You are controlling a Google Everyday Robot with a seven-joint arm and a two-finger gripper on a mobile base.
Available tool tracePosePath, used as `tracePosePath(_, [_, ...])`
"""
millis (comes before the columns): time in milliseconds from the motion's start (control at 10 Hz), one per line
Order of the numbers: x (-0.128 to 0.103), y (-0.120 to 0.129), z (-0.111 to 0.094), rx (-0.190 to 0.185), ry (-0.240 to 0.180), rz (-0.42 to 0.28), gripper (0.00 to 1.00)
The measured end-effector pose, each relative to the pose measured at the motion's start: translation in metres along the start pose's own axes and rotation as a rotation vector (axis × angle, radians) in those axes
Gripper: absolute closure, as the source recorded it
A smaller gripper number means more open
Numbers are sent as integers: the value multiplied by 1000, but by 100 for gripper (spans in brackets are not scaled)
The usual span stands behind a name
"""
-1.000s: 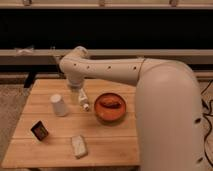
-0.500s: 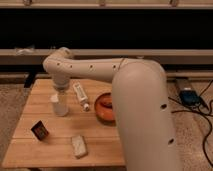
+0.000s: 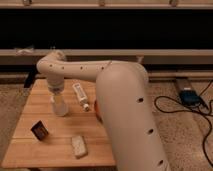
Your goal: Place the ceramic cup over the eraser
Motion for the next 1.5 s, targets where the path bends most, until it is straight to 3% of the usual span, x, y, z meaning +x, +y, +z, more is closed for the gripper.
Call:
tracePosePath(700, [15,-4,29,24,-31,-46,20])
tracePosePath(800, [15,-4,32,19,-34,-44,25])
tracePosePath(1400, [9,1,41,-22,-70,-37,87])
tracePosePath(1500, [7,1,41,-24,-74,-36,92])
